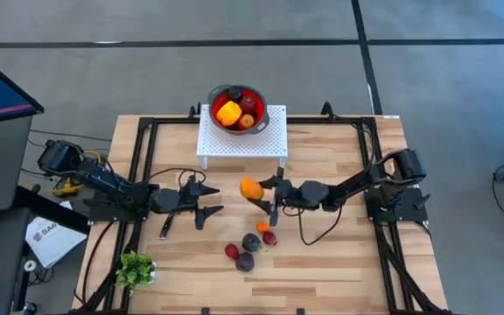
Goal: Pick & Place Fruit
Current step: Put the potato into the red strainer bowl on the shelf
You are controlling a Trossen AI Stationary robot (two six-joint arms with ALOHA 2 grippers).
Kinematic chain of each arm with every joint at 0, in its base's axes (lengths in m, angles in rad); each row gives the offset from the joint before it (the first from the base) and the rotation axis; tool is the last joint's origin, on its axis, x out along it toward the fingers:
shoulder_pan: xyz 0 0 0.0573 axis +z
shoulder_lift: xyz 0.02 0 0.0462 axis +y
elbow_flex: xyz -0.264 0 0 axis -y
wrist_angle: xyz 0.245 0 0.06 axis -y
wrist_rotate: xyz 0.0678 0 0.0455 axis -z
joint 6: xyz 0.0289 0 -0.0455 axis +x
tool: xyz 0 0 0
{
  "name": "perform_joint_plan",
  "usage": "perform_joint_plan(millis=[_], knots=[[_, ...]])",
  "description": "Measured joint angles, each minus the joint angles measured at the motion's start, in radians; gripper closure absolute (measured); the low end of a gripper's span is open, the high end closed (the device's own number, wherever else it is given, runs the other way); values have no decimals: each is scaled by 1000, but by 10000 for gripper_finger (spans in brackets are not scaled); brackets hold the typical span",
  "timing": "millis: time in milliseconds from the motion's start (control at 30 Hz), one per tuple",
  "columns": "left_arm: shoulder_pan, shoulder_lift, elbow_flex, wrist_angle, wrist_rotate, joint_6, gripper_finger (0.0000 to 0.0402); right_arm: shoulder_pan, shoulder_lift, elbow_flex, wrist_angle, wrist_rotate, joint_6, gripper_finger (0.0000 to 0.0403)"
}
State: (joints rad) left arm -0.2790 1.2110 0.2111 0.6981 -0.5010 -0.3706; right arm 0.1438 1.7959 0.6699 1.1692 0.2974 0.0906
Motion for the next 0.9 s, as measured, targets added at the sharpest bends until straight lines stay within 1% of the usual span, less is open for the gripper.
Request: perform_joint_plan(millis=[100, 200, 267, 367, 500, 600, 700, 767, 900], knots=[[0, 0, 0, 0, -20, 0, 108, -15, -22, 40, -29, -1, 20, 165], [0, 0, 0, 0, -27, 0, 108, -43, -72, 96, -149, -1, 43, 164], [0, 0, 0, 0, -28, 0, 108, -62, -115, 144, -291, 0, 44, 164], [0, 0, 0, -1, -31, 0, 108, -93, -189, 225, -556, -1, 39, 164], [0, 0, 0, -1, -31, 0, 108, -145, -258, 369, -928, -1, -19, 164], [0, 0, 0, -1, -31, 0, 108, -197, -273, 486, -1152, -1, -133, 163], [0, 0, 0, -1, -31, 0, 108, -256, -261, 591, -1290, 0, -335, 163], [0, 0, 0, -1, -31, 0, 108, -297, -241, 646, -1343, 0, -476, 163], [0, 0, 0, -1, -31, 0, 108, -379, -179, 726, -1357, 0, -687, 163]])
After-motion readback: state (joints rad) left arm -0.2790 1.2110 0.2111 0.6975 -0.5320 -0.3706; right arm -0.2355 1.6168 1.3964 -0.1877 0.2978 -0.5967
